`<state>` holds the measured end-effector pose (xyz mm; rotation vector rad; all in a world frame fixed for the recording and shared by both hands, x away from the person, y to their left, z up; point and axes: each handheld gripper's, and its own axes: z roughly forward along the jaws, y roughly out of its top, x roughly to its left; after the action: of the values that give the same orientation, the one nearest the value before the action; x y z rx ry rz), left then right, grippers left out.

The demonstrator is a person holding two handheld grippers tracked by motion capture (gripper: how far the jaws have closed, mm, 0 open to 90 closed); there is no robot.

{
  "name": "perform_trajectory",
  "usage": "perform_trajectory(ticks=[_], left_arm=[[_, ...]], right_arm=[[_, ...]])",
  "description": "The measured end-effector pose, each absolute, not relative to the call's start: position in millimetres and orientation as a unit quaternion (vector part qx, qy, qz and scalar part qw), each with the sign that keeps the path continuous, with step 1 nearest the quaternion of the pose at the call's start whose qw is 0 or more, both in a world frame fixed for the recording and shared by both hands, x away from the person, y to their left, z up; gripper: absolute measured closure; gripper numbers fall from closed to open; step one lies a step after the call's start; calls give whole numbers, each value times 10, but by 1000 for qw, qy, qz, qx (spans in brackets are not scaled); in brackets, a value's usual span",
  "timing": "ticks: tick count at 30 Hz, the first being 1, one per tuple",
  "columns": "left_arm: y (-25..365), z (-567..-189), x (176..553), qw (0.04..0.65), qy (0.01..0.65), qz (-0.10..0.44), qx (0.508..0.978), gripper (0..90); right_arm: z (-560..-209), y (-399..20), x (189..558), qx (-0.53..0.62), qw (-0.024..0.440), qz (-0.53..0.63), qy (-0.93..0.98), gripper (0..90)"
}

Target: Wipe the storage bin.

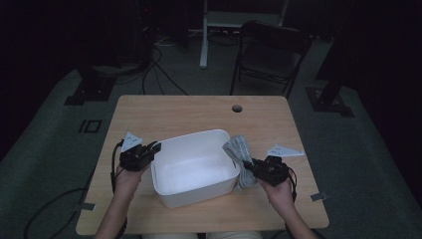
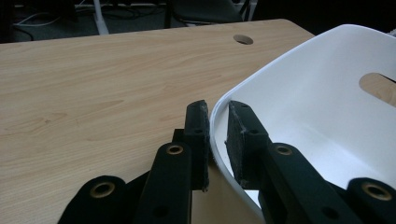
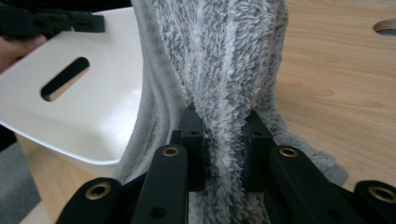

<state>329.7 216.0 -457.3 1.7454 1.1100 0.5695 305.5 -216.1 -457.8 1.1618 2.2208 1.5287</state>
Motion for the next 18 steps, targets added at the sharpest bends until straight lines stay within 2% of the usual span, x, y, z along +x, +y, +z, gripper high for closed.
perform_trajectory(ticks=[12,18], left_arm=[[2155,-4570,3294,475,454,237,716,788],[2156,-4574,3299,476,451,236,717,787]], right_arm=[[-4637,-2151,3102,407,104,507,752,761],[-4839,-2064,3188,424,87,467,771,763]])
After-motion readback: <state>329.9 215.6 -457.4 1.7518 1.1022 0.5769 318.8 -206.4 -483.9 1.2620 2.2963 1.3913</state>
